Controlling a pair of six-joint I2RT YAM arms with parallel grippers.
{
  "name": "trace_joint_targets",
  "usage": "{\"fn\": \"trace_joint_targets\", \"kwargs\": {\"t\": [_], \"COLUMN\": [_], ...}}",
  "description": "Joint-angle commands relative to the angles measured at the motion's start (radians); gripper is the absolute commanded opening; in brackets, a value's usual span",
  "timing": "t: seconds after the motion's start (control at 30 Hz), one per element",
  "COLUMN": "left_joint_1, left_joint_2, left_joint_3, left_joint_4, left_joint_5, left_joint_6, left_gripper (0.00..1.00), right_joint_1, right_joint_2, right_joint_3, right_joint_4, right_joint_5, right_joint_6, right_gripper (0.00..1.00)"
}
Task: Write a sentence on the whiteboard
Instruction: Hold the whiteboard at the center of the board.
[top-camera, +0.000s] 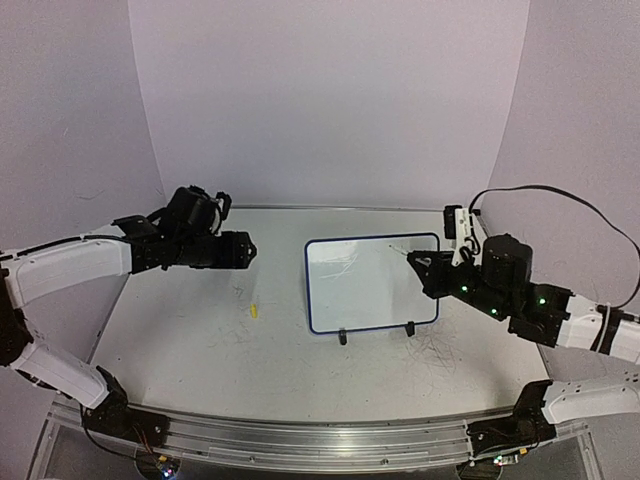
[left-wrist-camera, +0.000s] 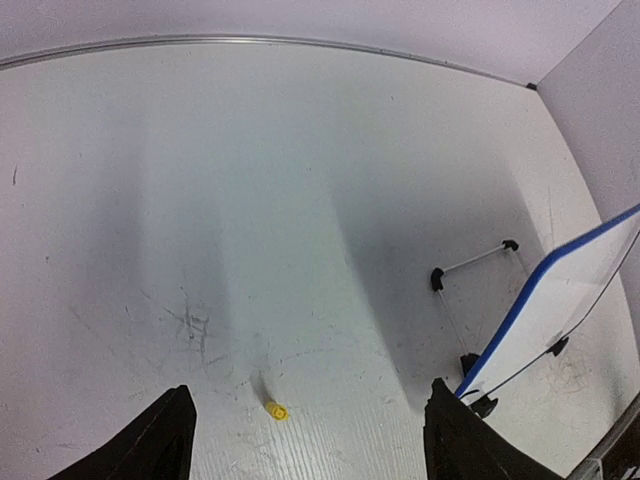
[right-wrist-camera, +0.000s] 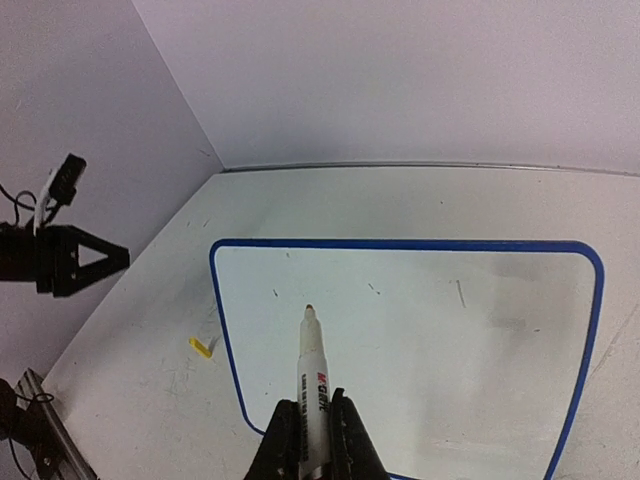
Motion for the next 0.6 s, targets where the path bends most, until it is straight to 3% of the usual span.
{"fn": "trace_joint_targets", "kwargs": {"t": [0.0,0.13,0.27,0.47,0.57], "left_joint_1": [0.155,0.292,0.339,0.337,0.334], "left_joint_2": [-0.007,0.046,0.163,0.287,0.291], "left_joint_3": [0.109,0.122,0.135,0.159,0.086], "left_joint_4": [0.033,0.182,0.356,0.396,0.522], "left_joint_5": [0.267,0.544,0.805,0.889,0.957], "left_joint_6": [0.134,0.063,-0.063,-0.02,-0.045], "left_gripper": [0.81,0.85,0.86,0.85,0.84], "right_joint_1": [0.049,0.13,0.182,0.224,0.242], "right_joint_2": [0.087,0.164,0.255,0.334,0.359], "right_joint_3": [0.121,0.189,0.252,0.315,0.332], "right_joint_4": [-0.05,-0.06,-0.071,-0.101,-0.108], "right_joint_5": [-0.034,0.014,0.028,0.074,0.117], "right_joint_6": [-0.032,-0.039,-0.039,-0.073,-0.103], "right_gripper": [0.0,0.0,0.0,0.0,0.0]}}
